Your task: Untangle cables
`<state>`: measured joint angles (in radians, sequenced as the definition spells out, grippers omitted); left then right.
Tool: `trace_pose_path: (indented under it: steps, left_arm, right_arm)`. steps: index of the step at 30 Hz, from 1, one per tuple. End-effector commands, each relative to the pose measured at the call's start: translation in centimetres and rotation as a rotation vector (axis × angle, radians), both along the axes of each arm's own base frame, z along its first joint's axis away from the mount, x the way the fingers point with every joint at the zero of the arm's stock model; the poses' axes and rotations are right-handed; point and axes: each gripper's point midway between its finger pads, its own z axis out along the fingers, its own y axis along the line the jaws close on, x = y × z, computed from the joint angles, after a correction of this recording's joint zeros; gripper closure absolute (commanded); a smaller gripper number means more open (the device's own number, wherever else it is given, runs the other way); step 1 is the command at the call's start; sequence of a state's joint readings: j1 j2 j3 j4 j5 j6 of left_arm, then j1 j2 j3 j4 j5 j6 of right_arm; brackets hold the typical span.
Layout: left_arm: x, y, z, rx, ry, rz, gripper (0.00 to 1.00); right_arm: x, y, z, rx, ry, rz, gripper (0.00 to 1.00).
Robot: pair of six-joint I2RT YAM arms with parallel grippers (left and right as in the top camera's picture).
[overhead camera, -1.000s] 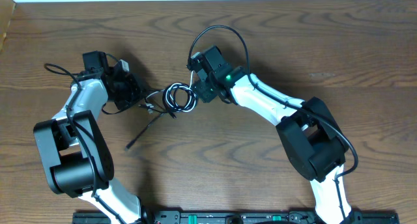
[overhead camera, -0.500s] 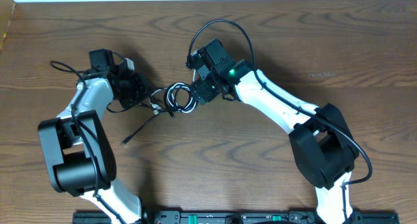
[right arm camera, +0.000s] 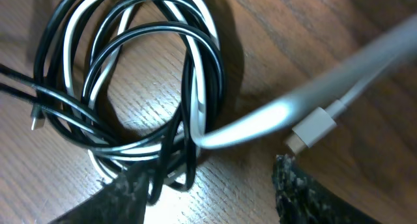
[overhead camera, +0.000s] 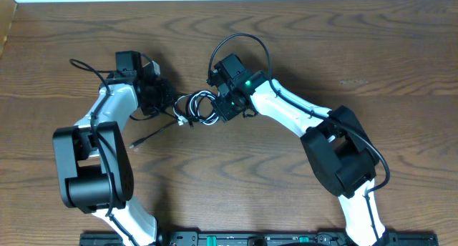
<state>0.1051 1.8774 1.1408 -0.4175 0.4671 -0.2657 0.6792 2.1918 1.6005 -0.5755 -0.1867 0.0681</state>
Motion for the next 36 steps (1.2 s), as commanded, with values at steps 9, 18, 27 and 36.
trace_pose_path:
  steps: [9,18,27,36]
  left_arm:
    - [0.15,-0.26,0.64,0.016,-0.019,-0.006,0.9]
    - [0.16,-0.25,0.66,0.016,-0.019,-0.006,0.87]
    - [0.16,-0.25,0.66,0.016,-0.019,-0.006,0.87]
    - [0.23,-0.24,0.68,0.017,-0.022,-0.006,0.87]
  right_arm:
    - [-0.47,0.59,-0.85,-0.004,0.013,-0.007,0.76]
    - [-0.41,0.53,-0.94,-0.027,-0.006,-0.011,0.86]
    - [-0.36,0.94,-0.82,-0.02,-0.02,-0.002,0.99]
    - [-0.43,1.23,-1.15,-0.01,-0.031,0.003,0.99]
